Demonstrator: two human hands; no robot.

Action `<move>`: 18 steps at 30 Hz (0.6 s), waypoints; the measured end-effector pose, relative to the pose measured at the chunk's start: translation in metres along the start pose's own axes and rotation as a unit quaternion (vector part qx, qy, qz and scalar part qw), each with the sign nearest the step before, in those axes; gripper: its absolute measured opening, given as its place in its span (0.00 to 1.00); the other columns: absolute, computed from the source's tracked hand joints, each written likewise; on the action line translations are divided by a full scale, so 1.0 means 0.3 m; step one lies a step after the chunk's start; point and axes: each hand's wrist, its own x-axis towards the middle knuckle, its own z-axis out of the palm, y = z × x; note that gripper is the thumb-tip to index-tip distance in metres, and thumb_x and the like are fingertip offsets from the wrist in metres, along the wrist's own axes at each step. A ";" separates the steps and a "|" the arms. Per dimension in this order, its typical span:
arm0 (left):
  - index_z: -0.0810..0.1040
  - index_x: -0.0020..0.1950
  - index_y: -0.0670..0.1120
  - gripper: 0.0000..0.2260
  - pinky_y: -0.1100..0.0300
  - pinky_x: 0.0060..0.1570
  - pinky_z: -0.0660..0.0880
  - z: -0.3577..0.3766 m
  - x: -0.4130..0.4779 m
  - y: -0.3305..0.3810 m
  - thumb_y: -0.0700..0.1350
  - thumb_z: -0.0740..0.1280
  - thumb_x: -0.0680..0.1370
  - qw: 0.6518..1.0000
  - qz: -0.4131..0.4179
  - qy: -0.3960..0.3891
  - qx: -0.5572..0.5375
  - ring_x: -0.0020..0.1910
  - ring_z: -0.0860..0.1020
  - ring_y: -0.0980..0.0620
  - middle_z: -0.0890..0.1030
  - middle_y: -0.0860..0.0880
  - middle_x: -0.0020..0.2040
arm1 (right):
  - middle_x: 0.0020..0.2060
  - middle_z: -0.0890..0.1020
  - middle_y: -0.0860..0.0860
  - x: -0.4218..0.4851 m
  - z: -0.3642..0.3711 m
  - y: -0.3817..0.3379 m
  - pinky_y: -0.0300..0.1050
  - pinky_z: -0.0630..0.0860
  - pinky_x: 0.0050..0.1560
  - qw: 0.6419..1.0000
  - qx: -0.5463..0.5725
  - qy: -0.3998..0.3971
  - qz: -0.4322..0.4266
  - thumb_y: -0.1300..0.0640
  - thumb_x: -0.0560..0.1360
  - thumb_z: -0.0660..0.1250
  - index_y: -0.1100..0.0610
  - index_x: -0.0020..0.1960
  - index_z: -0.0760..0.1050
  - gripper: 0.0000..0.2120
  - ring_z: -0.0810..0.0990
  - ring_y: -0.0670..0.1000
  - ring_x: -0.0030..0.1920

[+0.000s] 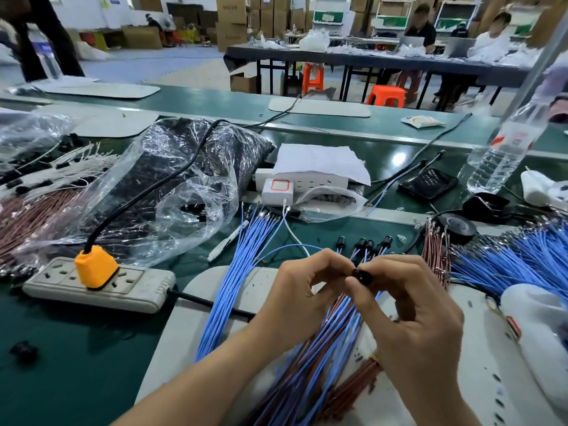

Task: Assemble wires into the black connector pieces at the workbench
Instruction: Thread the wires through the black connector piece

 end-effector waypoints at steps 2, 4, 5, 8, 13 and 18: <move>0.79 0.47 0.41 0.05 0.67 0.43 0.75 -0.005 0.005 -0.007 0.34 0.66 0.74 1.000 -0.006 -0.013 0.002 0.39 0.80 0.59 0.81 0.51 0.40 | 0.42 0.80 0.50 -0.002 -0.006 -0.002 0.42 0.79 0.41 1.000 -0.012 -0.001 -0.006 0.61 0.69 0.73 0.57 0.47 0.77 0.08 0.81 0.48 0.41; 0.79 0.47 0.41 0.06 0.65 0.45 0.76 -0.011 0.010 -0.010 0.33 0.66 0.74 1.000 -0.007 -0.016 0.009 0.41 0.81 0.56 0.82 0.49 0.40 | 0.42 0.80 0.50 0.000 -0.005 -0.004 0.40 0.78 0.41 1.000 -0.005 -0.004 0.000 0.60 0.70 0.73 0.56 0.46 0.77 0.07 0.80 0.47 0.41; 0.79 0.47 0.41 0.06 0.66 0.45 0.75 -0.013 0.012 -0.013 0.32 0.66 0.74 1.000 -0.006 -0.018 0.017 0.40 0.80 0.57 0.82 0.48 0.40 | 0.41 0.80 0.49 0.002 -0.001 -0.002 0.40 0.78 0.41 1.000 0.001 -0.007 0.009 0.60 0.71 0.73 0.55 0.46 0.77 0.07 0.80 0.47 0.40; 0.78 0.49 0.39 0.04 0.67 0.43 0.75 -0.013 0.013 -0.030 0.33 0.67 0.76 0.998 0.016 -0.018 0.054 0.37 0.80 0.60 0.82 0.46 0.39 | 0.39 0.79 0.46 0.008 0.008 0.011 0.40 0.78 0.41 0.997 0.031 -0.006 0.071 0.61 0.70 0.73 0.49 0.46 0.75 0.11 0.80 0.47 0.38; 0.75 0.59 0.49 0.15 0.62 0.50 0.78 -0.012 0.005 -0.038 0.37 0.69 0.75 0.997 0.049 -0.025 0.053 0.46 0.83 0.56 0.83 0.52 0.47 | 0.39 0.79 0.47 0.018 0.002 0.041 0.42 0.77 0.39 0.997 -0.011 -0.054 0.049 0.57 0.70 0.74 0.55 0.44 0.78 0.06 0.79 0.45 0.37; 0.79 0.50 0.49 0.08 0.60 0.46 0.78 -0.034 0.024 -0.048 0.50 0.69 0.73 0.997 -0.002 0.070 0.008 0.39 0.83 0.53 0.83 0.50 0.40 | 0.30 0.77 0.44 0.070 -0.118 0.116 0.25 0.67 0.33 0.976 -0.161 0.022 0.142 0.53 0.72 0.73 0.52 0.36 0.74 0.10 0.75 0.38 0.30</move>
